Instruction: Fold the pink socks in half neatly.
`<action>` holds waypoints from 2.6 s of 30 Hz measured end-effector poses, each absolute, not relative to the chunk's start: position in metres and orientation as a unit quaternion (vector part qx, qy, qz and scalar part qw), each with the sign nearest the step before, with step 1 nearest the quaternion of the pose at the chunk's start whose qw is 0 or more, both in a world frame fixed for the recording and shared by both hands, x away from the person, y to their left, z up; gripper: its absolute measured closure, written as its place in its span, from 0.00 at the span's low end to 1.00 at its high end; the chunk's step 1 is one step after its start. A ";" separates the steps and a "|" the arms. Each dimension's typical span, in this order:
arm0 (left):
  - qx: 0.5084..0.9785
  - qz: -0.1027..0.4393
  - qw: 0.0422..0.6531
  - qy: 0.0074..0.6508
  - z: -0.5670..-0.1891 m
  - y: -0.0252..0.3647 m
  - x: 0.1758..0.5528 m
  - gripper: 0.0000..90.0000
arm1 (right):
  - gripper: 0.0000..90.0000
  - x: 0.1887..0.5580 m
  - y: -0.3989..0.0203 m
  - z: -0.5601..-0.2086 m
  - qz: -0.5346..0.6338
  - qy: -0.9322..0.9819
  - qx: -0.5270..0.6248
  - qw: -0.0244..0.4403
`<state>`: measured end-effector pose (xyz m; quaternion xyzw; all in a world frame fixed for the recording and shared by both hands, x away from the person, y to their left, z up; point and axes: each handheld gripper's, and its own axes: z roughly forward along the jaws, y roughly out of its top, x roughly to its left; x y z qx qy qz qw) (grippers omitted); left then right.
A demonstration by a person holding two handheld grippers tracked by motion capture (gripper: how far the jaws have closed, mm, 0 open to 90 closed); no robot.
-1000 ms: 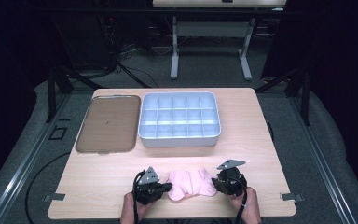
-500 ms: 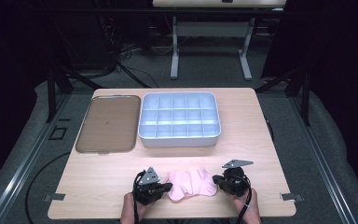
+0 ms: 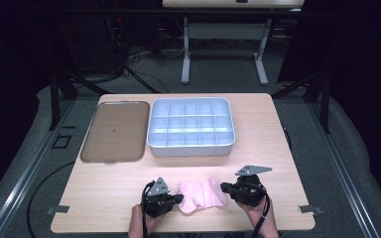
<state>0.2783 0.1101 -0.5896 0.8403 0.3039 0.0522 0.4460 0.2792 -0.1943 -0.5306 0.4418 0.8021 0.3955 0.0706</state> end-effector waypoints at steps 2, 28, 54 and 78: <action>0.840 0.052 0.447 0.305 -0.590 0.110 0.278 0.99 | 0.96 0.279 -0.190 -0.528 0.401 0.801 0.438 0.068; 0.839 0.050 0.447 0.306 -0.590 0.110 0.279 0.99 | 0.97 0.285 -0.108 -0.521 0.414 0.839 0.351 0.044; 0.840 0.059 0.447 0.303 -0.589 0.111 0.277 0.92 | 0.74 0.294 -0.102 -0.559 0.314 0.898 0.300 0.076; 0.830 0.059 0.447 0.329 -0.590 0.121 0.272 0.97 | 0.81 0.290 -0.098 -0.559 0.313 0.895 0.306 0.085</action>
